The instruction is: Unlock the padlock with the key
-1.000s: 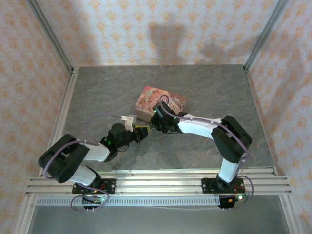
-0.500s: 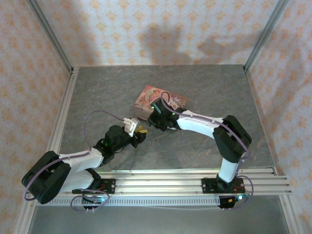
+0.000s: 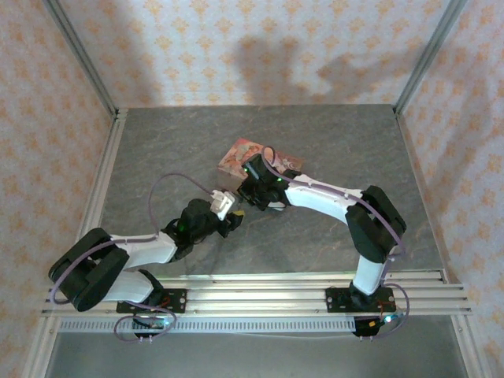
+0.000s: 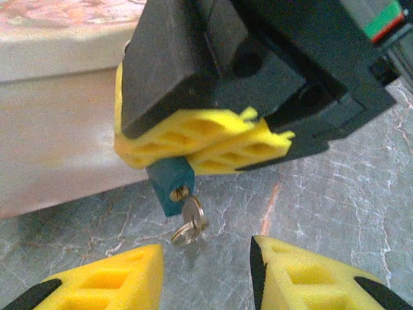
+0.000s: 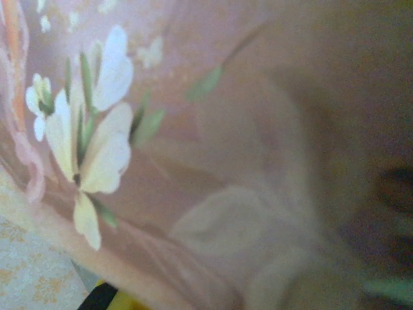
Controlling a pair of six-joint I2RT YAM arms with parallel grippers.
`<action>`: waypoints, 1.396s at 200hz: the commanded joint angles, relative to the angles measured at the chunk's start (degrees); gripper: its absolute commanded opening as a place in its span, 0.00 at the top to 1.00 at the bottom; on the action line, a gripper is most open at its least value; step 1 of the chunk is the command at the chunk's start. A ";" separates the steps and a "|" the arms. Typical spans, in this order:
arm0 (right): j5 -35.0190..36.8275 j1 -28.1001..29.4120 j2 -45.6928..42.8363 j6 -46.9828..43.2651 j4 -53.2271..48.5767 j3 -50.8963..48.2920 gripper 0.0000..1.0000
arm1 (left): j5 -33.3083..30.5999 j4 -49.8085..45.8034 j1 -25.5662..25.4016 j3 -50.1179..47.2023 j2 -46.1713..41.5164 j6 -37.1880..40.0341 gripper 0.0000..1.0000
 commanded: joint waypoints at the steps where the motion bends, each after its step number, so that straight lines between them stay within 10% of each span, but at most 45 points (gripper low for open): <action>1: -3.52 0.27 1.58 2.74 -3.61 1.44 1.00 | -1.94 2.56 -0.50 2.86 1.39 2.76 0.59; 31: -3.82 0.21 1.89 2.96 -3.61 1.38 1.00 | -1.99 2.58 -0.44 4.71 4.27 3.62 0.63; 74: -4.40 0.25 2.12 2.92 -3.58 1.30 1.00 | -1.70 2.55 -0.47 6.61 7.77 3.83 1.00; 112: -4.32 0.27 2.55 2.52 -3.76 1.04 1.00 | -2.90 2.39 -0.46 6.50 8.88 2.40 1.00; 174: -1.50 0.24 1.20 0.78 -5.28 0.96 0.54 | -2.78 9.60 2.36 4.02 14.41 -8.86 1.00; 279: 8.47 0.36 -7.94 -7.74 -14.23 3.68 0.50 | -10.04 2.53 2.14 5.67 14.46 -18.35 1.00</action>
